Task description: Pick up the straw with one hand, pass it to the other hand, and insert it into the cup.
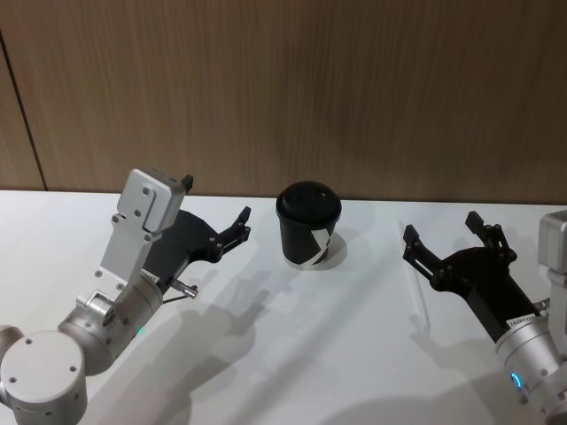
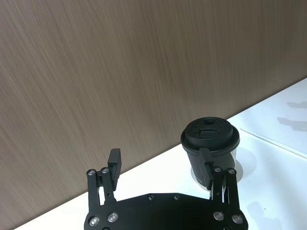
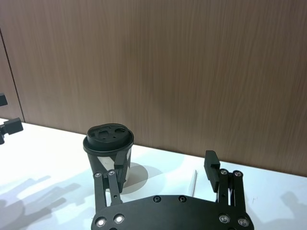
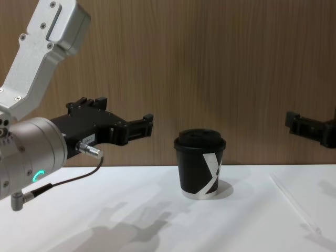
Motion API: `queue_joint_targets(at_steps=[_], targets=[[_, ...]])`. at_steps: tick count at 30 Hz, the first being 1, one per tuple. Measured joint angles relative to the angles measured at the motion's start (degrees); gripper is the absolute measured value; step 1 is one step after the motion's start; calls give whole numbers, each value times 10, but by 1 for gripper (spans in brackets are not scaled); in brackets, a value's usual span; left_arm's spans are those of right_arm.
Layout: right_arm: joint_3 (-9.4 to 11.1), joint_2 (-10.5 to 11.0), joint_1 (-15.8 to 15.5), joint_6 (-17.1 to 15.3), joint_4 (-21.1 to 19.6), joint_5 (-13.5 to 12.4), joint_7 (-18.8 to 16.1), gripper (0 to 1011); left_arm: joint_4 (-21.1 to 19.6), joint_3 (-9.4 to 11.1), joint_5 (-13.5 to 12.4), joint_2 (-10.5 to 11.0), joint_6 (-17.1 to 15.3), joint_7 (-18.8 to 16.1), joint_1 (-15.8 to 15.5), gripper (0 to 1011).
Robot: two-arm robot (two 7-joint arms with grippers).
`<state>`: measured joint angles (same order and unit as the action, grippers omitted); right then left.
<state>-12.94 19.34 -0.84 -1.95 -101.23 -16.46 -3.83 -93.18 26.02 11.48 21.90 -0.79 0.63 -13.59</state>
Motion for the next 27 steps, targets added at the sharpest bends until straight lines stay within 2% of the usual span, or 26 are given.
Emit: queue_joint_targets(at_steps=[27], targets=[[1,1,2,0,4,1,-4,1001,0,0,0,0,0,0,0,1000]])
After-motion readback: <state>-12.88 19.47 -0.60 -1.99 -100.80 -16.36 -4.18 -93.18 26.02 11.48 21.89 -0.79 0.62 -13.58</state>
